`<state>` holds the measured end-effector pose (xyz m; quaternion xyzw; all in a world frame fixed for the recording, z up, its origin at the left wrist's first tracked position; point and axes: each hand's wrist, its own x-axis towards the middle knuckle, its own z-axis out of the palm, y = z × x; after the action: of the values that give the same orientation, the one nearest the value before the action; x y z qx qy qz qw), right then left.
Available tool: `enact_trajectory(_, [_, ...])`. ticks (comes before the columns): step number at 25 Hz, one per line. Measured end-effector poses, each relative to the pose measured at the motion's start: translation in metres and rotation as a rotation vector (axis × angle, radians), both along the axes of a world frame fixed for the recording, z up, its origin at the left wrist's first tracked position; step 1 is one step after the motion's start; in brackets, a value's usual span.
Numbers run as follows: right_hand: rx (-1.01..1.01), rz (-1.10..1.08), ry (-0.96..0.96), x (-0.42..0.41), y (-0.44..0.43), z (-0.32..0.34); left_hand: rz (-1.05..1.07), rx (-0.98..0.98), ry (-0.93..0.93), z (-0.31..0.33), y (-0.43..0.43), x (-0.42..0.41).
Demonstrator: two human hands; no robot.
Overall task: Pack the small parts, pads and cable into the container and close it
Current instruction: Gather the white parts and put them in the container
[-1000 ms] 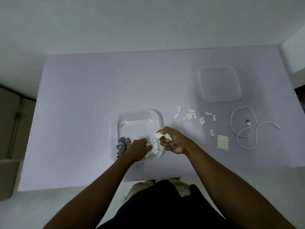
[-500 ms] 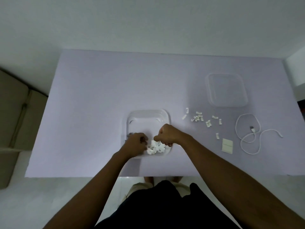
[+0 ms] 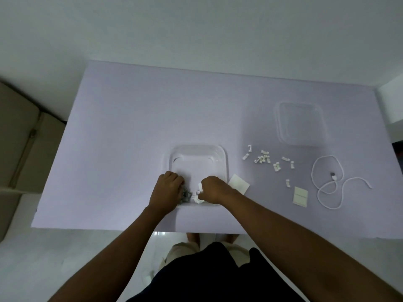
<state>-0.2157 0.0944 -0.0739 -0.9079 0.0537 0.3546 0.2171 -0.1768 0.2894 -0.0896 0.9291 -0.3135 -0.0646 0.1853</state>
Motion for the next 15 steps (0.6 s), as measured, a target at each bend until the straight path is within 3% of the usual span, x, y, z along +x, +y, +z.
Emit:
enact_trajectory(8, [0.002,0.005,-0.186,-0.021,-0.004,-0.007,0.011,0.029,0.024,-0.002,-0.003,-0.002])
enact_trajectory(15, [0.239,-0.327,-0.381,-0.019,-0.02,0.017,0.075,-0.072,0.092,0.015,-0.024,-0.003])
